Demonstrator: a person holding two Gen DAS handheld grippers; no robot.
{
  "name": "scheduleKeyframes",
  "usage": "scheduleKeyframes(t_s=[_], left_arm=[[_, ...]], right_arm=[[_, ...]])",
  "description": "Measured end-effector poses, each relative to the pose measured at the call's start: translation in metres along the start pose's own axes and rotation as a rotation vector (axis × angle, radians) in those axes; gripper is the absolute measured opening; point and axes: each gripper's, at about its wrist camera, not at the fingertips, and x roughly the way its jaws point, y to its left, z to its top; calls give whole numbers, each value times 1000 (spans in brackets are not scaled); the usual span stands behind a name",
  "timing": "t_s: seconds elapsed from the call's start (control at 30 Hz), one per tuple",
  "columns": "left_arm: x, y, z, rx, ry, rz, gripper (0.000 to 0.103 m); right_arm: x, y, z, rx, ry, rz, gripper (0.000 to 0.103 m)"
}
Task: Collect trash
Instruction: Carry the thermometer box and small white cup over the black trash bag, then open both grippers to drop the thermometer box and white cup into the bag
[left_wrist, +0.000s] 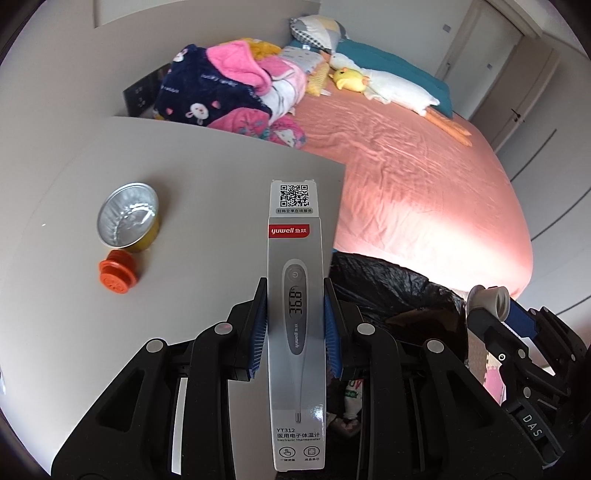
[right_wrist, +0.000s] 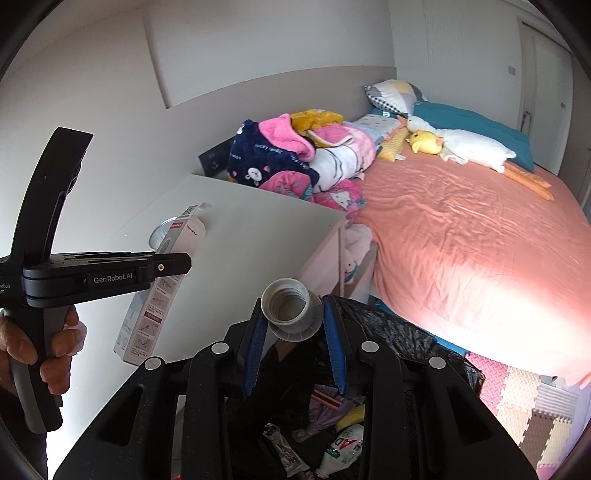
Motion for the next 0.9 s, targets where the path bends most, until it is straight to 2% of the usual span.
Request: scheduleKeyframes(t_s=[0.17,0.3,0.33,0.37,0.4,0.43,0.47,0.67,0.9], left_arm=[[6,-18,3,43,11,-34,27],[12,-31,3,91,50,-171,29],[15,-35,2,108,73,-205,39],[19,-38,1,117,97,-234,68],[21,-40,0,116,108,-250,80],[24,-43,-2,119,116,-266,93],[26,-46,-4,124,119,-276,93],[38,-51,-8,106,152,-302,93],[38,-47,-6,99,146,-275,93]], right_arm=[[-11,-16,-5,32,-14,-29,33],[-24,-34,-9,88,-38,-39,33],[-27,-38,-10,109,-48,-46,33],[-31,-44,-10,135,-60,-56,38],[-36,-51,-11,162,-71,-66,51],[-39,-56,-11,178,-83,-82,58],[-43,-61,-11,188,-99,-108,64],[-47,-74,-14,206,-105,-138,64],[-43,-78,-16,220,-91,-135,64]])
